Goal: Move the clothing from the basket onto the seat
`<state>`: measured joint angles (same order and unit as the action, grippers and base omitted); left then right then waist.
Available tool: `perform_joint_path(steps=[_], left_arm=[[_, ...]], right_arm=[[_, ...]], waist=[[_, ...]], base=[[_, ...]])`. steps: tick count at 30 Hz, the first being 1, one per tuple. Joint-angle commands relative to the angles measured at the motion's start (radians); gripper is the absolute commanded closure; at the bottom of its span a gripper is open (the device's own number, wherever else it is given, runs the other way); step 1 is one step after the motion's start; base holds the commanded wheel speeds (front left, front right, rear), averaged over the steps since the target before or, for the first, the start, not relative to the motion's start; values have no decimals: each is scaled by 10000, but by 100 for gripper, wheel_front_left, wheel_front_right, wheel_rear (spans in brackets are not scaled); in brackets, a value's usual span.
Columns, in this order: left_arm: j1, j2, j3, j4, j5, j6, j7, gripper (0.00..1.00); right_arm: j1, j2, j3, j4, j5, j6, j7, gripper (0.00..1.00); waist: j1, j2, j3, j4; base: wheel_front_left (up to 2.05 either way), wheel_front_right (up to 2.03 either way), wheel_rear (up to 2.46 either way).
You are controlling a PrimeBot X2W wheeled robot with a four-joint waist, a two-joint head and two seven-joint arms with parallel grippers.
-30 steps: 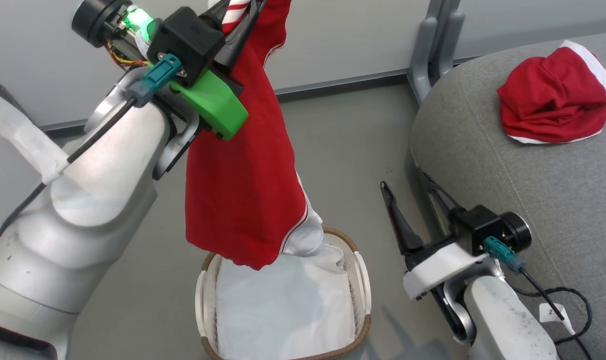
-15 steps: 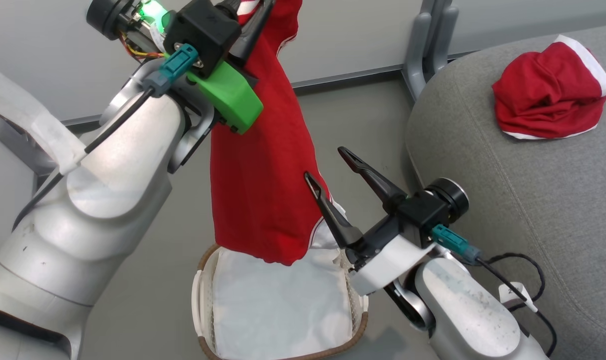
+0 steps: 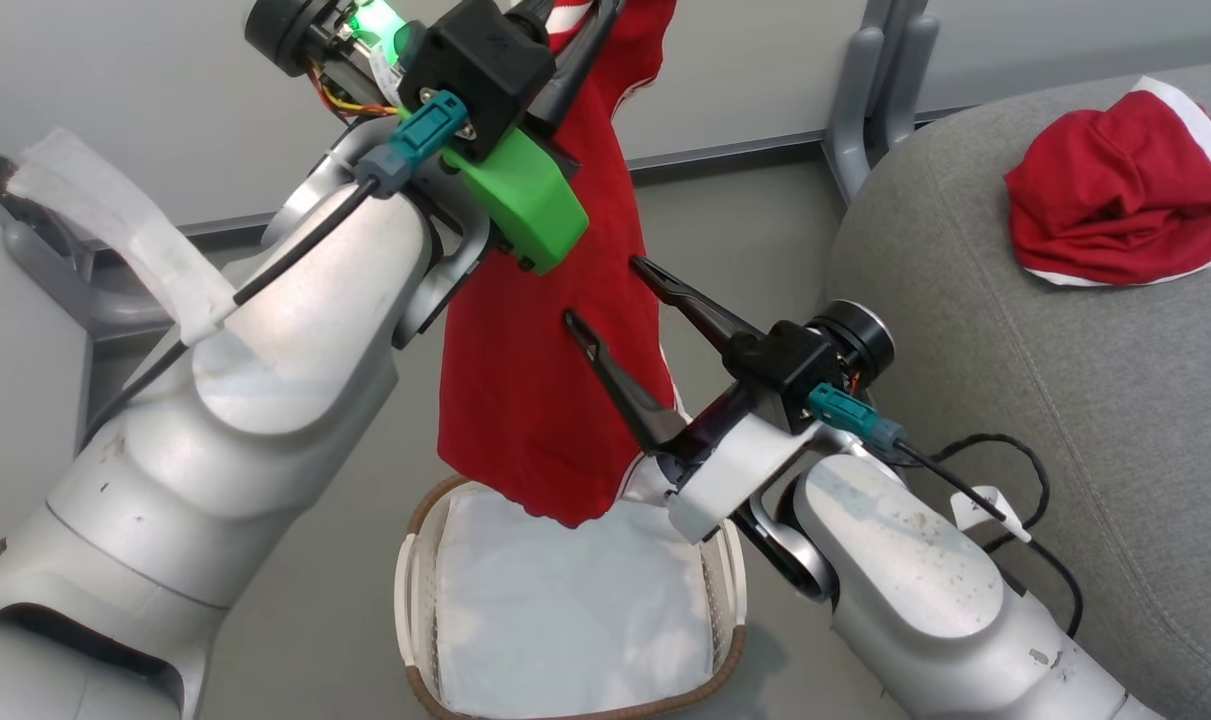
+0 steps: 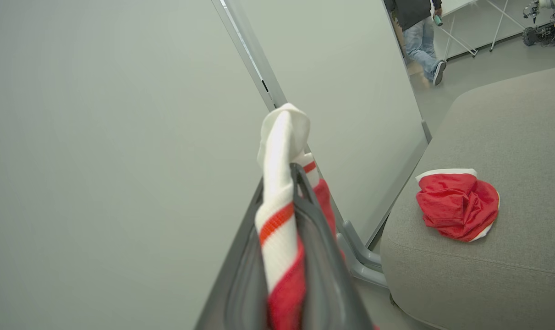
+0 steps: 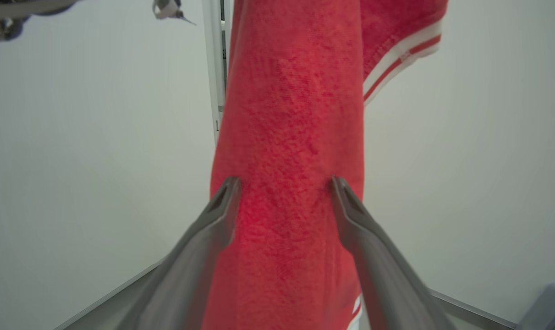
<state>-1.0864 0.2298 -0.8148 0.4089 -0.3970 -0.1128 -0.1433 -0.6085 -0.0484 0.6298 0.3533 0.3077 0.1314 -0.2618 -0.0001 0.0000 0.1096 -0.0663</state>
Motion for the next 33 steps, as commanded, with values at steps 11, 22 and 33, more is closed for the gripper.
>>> perform_joint_path(steps=[11,22,33], left_arm=[[-156,-411,-396,-647,-125,10,-127,100],[53,-589,-614,-1172,-283,52,-39,100],[437,-100,-442,-1166,-533,277,76,100]], right_arm=[[-680,-37,162,1327,-16,-13,-49,0],[-1120,-38,584,2089,134,-14,-49,83],[-1074,-37,568,2088,152,-14,-49,100]], waist=[[1,0,-153,299],[1,0,-323,611],[1,0,-396,680]], base=[[0,0,0],[0,0,0],[0,0,0]])
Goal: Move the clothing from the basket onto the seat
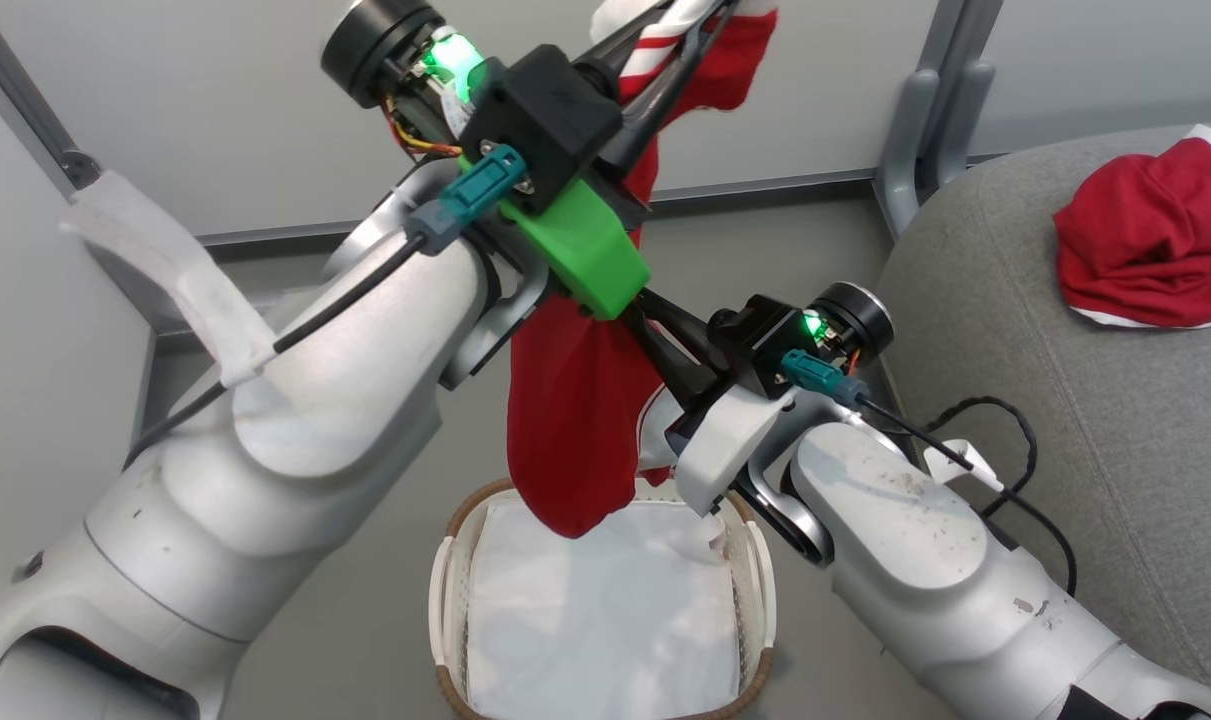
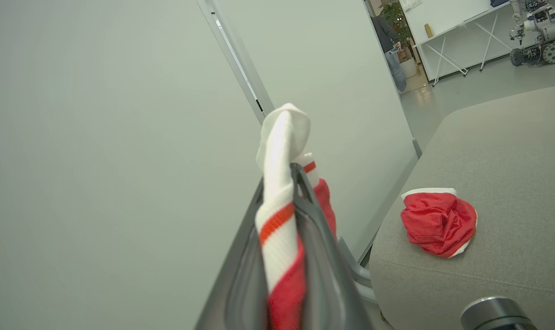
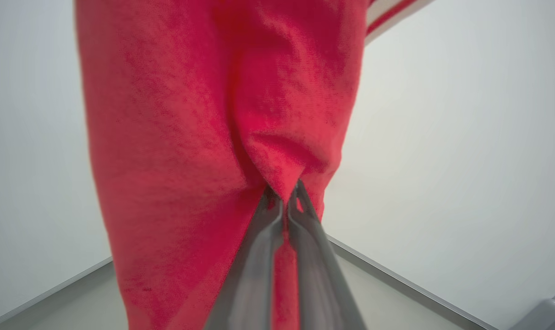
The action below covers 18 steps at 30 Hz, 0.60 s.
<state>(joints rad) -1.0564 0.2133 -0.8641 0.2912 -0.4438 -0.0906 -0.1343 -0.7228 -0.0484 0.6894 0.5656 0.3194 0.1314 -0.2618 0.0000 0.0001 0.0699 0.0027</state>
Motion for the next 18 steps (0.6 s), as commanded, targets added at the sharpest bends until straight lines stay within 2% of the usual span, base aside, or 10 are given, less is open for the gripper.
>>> perform_joint_path(steps=[1,9,10,11,12,13,18], left_arm=[[190,156,102,53,-102,86,-10,100],[726,622,470,371,-531,325,-147,100],[822,668,524,411,-622,356,-174,73],[965,701,612,455,-750,426,-203,54],[1118,732,702,481,-881,471,-256,11],[1248,749,749,498,-970,503,-272,0],[2025,830,1041,502,-1475,745,-480,0]], right_arm=[[98,-38,-68,-50,20,-14,-49,100],[164,-37,-558,-206,-155,-14,-49,100],[176,-38,-617,-217,-186,-14,-49,100],[195,-37,-694,-226,-226,-14,-49,100],[214,-35,-792,-227,-252,-14,-49,100],[218,-37,-875,-222,-294,-14,-49,100],[213,-37,-1448,-147,-560,-14,-49,100]], waist=[[0,-1,2,-30],[0,-1,83,-181],[0,-1,93,-197],[0,-1,101,-216],[0,-1,107,-234],[0,-1,114,-245],[0,-1,171,-283]], base=[[0,0,0],[0,0,0],[0,0,0],[0,0,0],[0,0,0],[0,0,0],[0,0,0]])
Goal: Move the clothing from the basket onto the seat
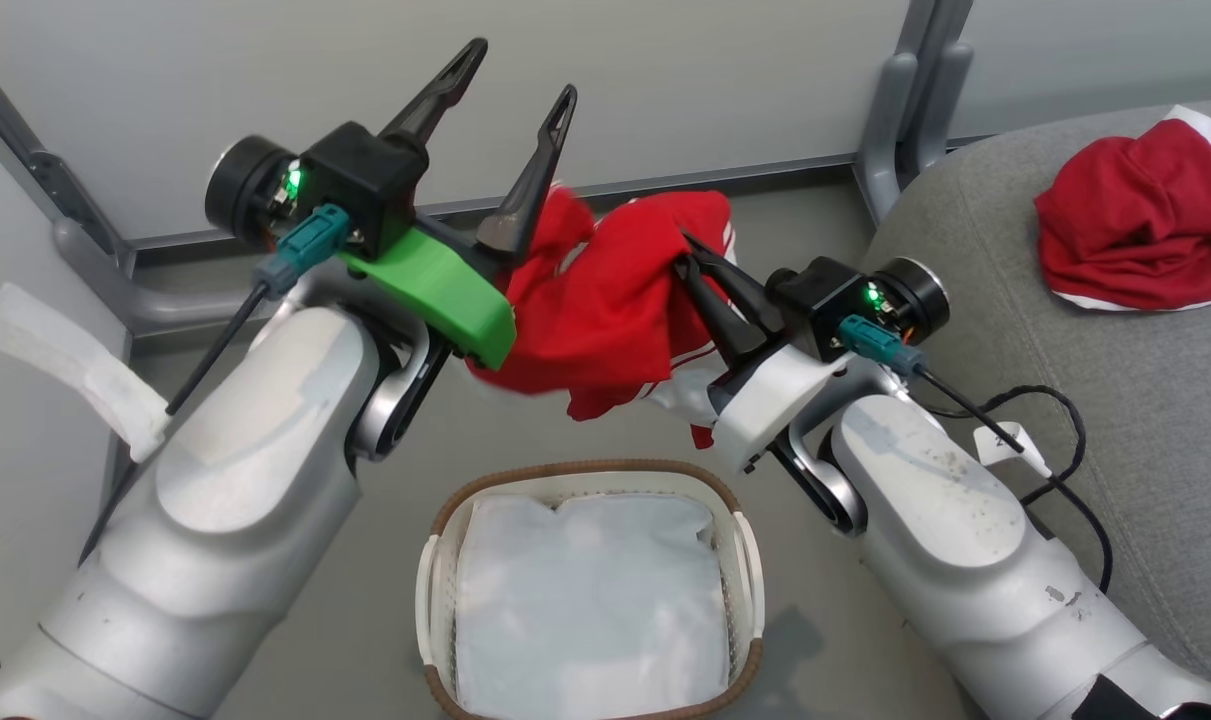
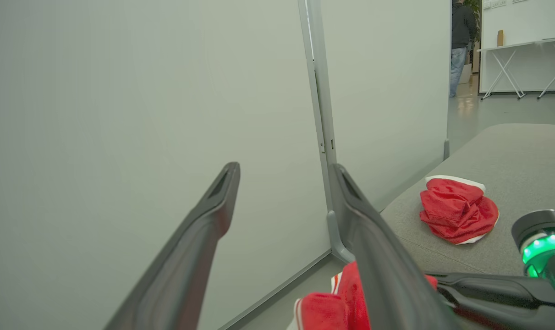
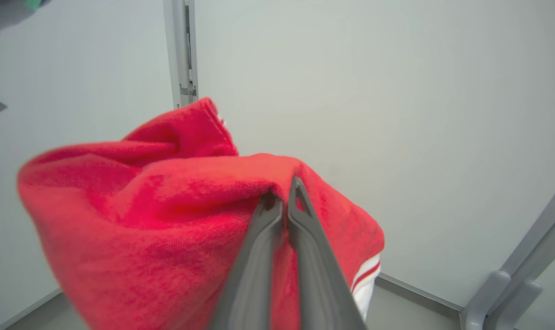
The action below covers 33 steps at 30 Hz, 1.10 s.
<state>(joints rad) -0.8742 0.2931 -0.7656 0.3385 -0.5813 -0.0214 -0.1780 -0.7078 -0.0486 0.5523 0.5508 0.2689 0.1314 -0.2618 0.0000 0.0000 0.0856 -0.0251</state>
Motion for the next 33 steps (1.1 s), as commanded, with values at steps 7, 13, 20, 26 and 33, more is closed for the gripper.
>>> perform_joint_path(steps=[7,13,20,26,33], left_arm=[[1254,208,-4,29,-218,230,-383,0],[2221,211,-157,-39,-338,316,-596,0],[3258,169,-183,-254,-326,470,-805,0],[3973,13,-83,-371,-183,552,-882,0],[4470,-192,183,-616,110,579,-872,0]], right_arm=[[67,-35,-844,96,-585,-14,-49,100],[253,-33,-1584,190,-1170,-14,-49,100],[552,-32,-2305,33,-1754,-14,-49,100],[815,-33,-2489,-11,-2004,-14,-49,100],[1076,-37,-2720,-177,-2108,-14,-49,100]], waist=[[0,0,92,-28],[0,0,95,-85],[0,0,94,-241],[0,0,93,-347],[0,0,102,-617]], base=[[0,0,0],[0,0,0],[0,0,0],[0,0,0],[0,0,0]])
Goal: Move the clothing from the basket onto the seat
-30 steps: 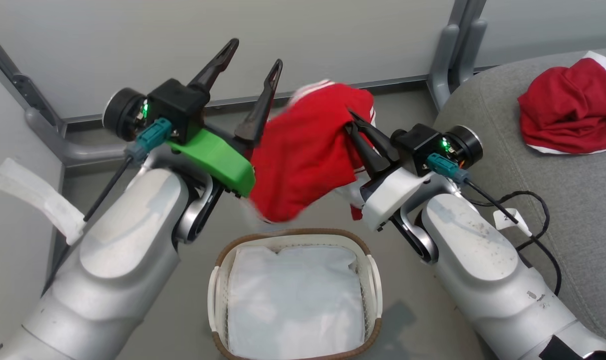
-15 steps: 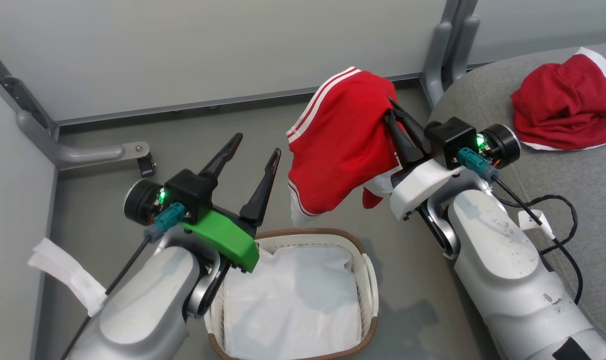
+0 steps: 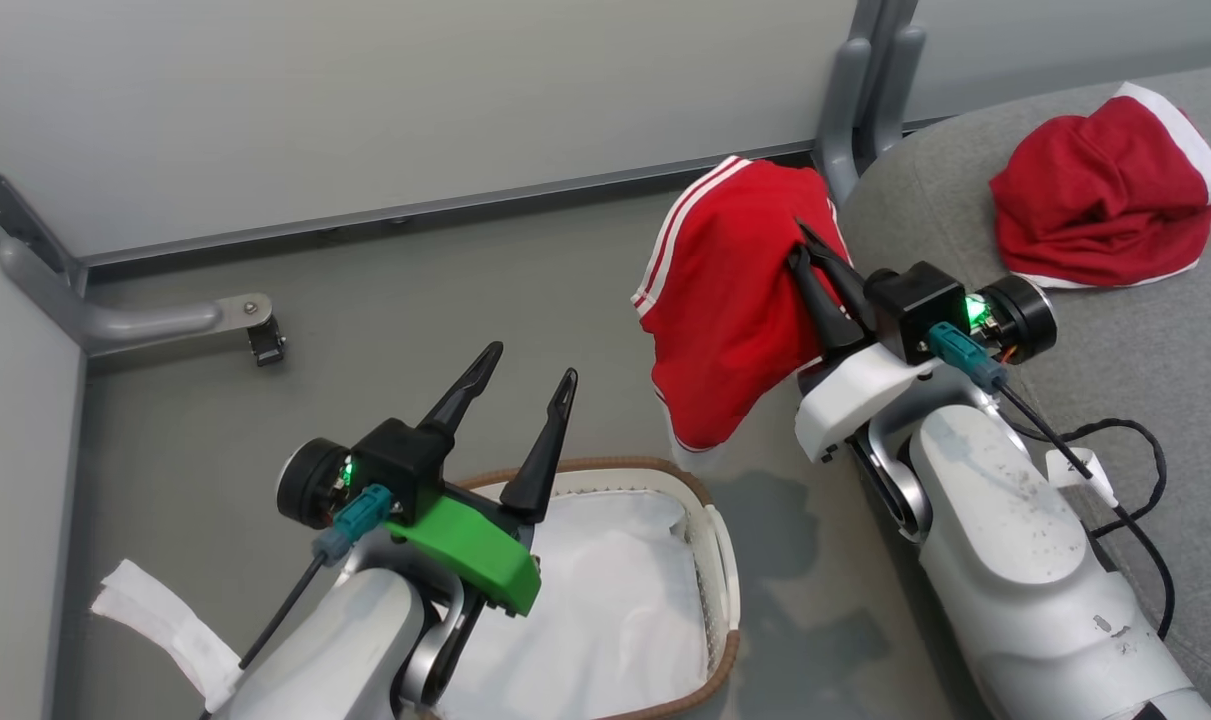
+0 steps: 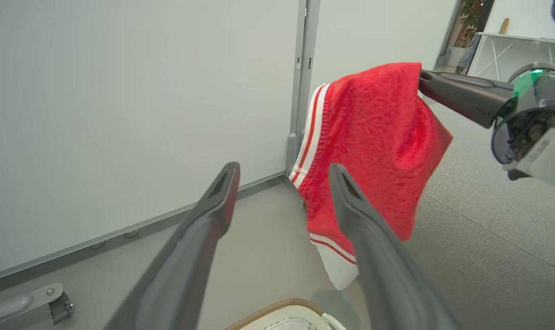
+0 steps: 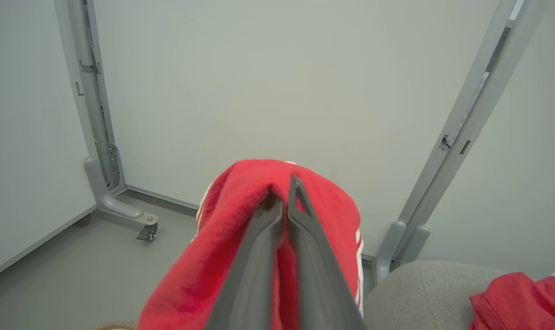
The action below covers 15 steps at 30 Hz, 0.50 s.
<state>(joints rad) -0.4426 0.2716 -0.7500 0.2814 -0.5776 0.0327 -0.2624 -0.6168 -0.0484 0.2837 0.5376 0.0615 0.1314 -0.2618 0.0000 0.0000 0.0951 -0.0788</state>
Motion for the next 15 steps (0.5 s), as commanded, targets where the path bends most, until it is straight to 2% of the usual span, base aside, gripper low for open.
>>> perform_joint_path(steps=[1,8,15], left_arm=[[259,-35,107,-119,175,35,-30,0],[522,-145,258,-150,643,-133,-18,0],[554,-297,328,-14,891,-242,-19,0]], right_arm=[[192,-40,-127,-128,-63,-14,-49,100],[431,-40,-388,-697,-141,-15,-49,100],[637,-34,-633,-1174,-271,-13,-49,100]], waist=[[0,0,21,-200],[0,0,188,-985],[0,0,520,-2144]], base=[[0,0,0],[0,0,0],[0,0,0]])
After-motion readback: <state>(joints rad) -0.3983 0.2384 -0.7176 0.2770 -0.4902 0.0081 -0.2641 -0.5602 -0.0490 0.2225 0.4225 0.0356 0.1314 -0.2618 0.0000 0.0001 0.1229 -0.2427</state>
